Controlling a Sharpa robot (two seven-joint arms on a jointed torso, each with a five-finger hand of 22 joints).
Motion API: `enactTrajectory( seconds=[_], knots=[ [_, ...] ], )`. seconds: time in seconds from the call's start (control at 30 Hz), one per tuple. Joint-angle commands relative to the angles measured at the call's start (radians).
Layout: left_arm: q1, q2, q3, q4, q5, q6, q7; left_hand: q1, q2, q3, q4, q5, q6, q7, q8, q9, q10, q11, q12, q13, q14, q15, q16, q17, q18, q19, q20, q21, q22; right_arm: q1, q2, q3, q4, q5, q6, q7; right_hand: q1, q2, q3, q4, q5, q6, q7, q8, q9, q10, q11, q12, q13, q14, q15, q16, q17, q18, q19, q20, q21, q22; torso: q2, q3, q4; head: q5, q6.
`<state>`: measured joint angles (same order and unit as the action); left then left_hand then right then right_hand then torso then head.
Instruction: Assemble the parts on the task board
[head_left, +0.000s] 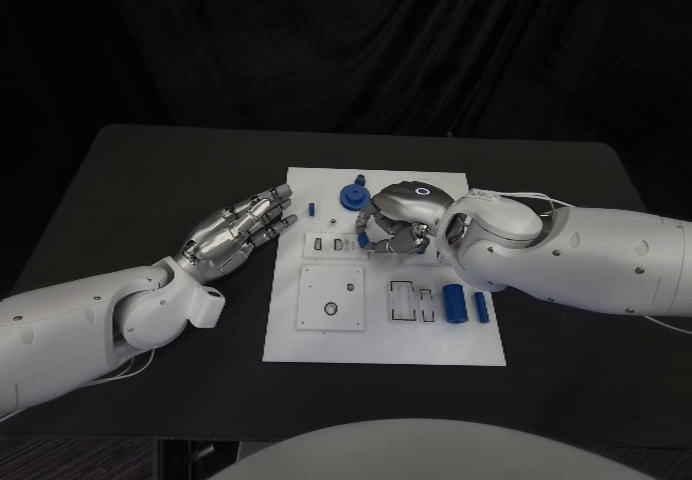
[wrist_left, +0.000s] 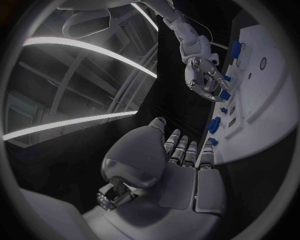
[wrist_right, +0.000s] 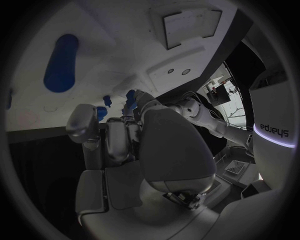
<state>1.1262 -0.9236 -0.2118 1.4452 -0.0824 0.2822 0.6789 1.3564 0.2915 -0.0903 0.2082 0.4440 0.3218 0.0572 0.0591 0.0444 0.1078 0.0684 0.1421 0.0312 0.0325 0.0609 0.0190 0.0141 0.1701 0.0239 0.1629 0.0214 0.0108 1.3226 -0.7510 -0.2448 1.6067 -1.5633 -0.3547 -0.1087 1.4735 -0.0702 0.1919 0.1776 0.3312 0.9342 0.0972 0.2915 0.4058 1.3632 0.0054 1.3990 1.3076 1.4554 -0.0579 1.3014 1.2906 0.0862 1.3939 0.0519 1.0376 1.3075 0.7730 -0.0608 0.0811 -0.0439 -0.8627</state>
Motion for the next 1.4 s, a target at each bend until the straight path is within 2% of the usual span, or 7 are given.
enactTrajectory(
  seconds=[0.03,0.63,0.73,0.9,1.07,1.2,1.4],
  knots=[
    [-0.001,0.003,0.001,0.003,0.001,0.005,0.068,0.004,-0.005,0.007,-0.002,0.005,0.001,0.003,0.003,0.001,-0.001,0.005,0.004,0.000,0.000,0.005,-0.004,0.000,0.005,-0.002,0.006,-0.004,-0.001,-0.006,0.012,0.001,-0.007,-0.043,0.025,-0.044,-0.007,0.005,0.003,-0.002,0.001,-0.005,-0.005,0.008,0.017,-0.004,0.004,-0.003,0.045,0.002,0.005,-0.002,0.001,0.012,0.001,0.004,-0.002,0.133,0.000,0.0009,-0.0014,0.001,-0.004],
    [-0.001,0.008,0.001,0.002,0.001,0.008,0.065,0.003,-0.005,0.009,-0.003,0.005,-0.001,0.003,0.003,0.000,-0.001,0.005,0.003,0.000,0.000,0.005,-0.004,0.000,0.005,-0.002,0.006,-0.004,-0.001,-0.015,0.046,0.001,-0.029,-0.046,0.031,-0.055,-0.022,-0.002,0.006,-0.003,0.006,-0.038,0.005,-0.011,0.012,-0.017,0.011,-0.012,0.036,-0.005,0.012,-0.016,-0.011,0.017,-0.010,0.009,-0.034,0.125,0.000,0.0009,-0.0031,0.002,-0.010],
    [-0.001,0.010,0.001,0.001,0.001,0.009,0.064,0.002,-0.005,0.009,-0.003,0.005,-0.002,0.004,0.002,0.000,-0.002,0.005,0.002,0.000,0.000,0.005,-0.004,0.000,0.005,-0.002,0.006,-0.004,-0.001,-0.015,0.049,0.001,-0.031,-0.046,0.040,-0.060,-0.039,-0.006,0.005,0.001,-0.048,-0.116,0.012,-0.053,-0.006,-0.028,0.011,-0.019,0.028,-0.012,0.012,-0.027,-0.021,0.021,-0.018,0.012,-0.057,0.120,-0.001,0.0006,-0.0017,-0.001,-0.010],
    [-0.001,0.011,0.001,-0.001,0.001,0.009,0.063,0.002,-0.005,0.010,-0.003,0.005,-0.002,0.003,0.002,0.000,-0.003,0.004,0.001,0.000,-0.001,0.005,-0.004,0.000,0.005,-0.003,0.006,-0.004,-0.001,-0.016,0.052,0.001,-0.035,-0.046,0.050,-0.063,-0.058,-0.012,-0.002,0.006,-0.099,-0.176,0.017,-0.084,-0.027,-0.042,0.016,-0.028,0.018,-0.019,0.017,-0.039,-0.031,0.025,-0.027,0.015,-0.083,0.115,-0.001,0.0007,-0.0016,-0.002,-0.010],
    [-0.001,0.011,0.001,-0.003,0.001,0.009,0.060,0.001,-0.005,0.011,-0.004,0.005,-0.004,0.003,0.002,0.000,-0.005,0.003,0.000,-0.001,-0.001,0.004,-0.005,0.000,0.005,-0.002,0.006,-0.004,-0.001,-0.016,0.053,0.001,-0.037,-0.046,0.050,-0.060,-0.071,-0.014,-0.012,0.008,-0.148,-0.205,0.018,-0.097,-0.042,-0.048,0.017,-0.031,0.015,-0.022,0.018,-0.042,-0.034,0.026,-0.030,0.017,-0.095,0.113,-0.001,0.0005,-0.0021,-0.001,-0.010],
    [-0.001,0.012,0.001,-0.004,0.001,0.010,0.060,0.000,-0.006,0.012,-0.004,0.005,-0.004,0.003,0.002,0.000,-0.007,0.002,-0.002,-0.001,-0.001,0.004,-0.005,0.000,0.005,-0.003,0.006,-0.004,-0.001,-0.016,0.055,0.001,-0.039,-0.046,0.051,-0.058,-0.094,-0.021,-0.038,0.020,-0.226,-0.253,0.015,-0.116,-0.063,-0.056,0.017,-0.032,0.011,-0.026,0.019,-0.046,-0.037,0.027,-0.031,0.018,-0.105,0.112,-0.001,0.0006,-0.0012,-0.003,-0.010],
    [-0.001,0.011,0.001,-0.006,0.001,0.009,0.062,0.000,-0.006,0.012,-0.004,0.005,-0.005,0.003,0.002,0.000,-0.007,0.001,-0.002,-0.001,-0.001,0.004,-0.005,0.000,0.005,-0.001,0.006,-0.004,0.000,-0.016,0.055,0.001,-0.040,-0.046,0.032,-0.047,-0.097,-0.024,-0.050,0.025,-0.246,-0.285,0.013,-0.128,-0.081,-0.063,0.016,-0.035,0.007,-0.028,0.018,-0.049,-0.040,0.028,-0.032,0.018,-0.114,0.110,-0.001,0.0009,-0.0025,-0.002,-0.010]
  ],
)
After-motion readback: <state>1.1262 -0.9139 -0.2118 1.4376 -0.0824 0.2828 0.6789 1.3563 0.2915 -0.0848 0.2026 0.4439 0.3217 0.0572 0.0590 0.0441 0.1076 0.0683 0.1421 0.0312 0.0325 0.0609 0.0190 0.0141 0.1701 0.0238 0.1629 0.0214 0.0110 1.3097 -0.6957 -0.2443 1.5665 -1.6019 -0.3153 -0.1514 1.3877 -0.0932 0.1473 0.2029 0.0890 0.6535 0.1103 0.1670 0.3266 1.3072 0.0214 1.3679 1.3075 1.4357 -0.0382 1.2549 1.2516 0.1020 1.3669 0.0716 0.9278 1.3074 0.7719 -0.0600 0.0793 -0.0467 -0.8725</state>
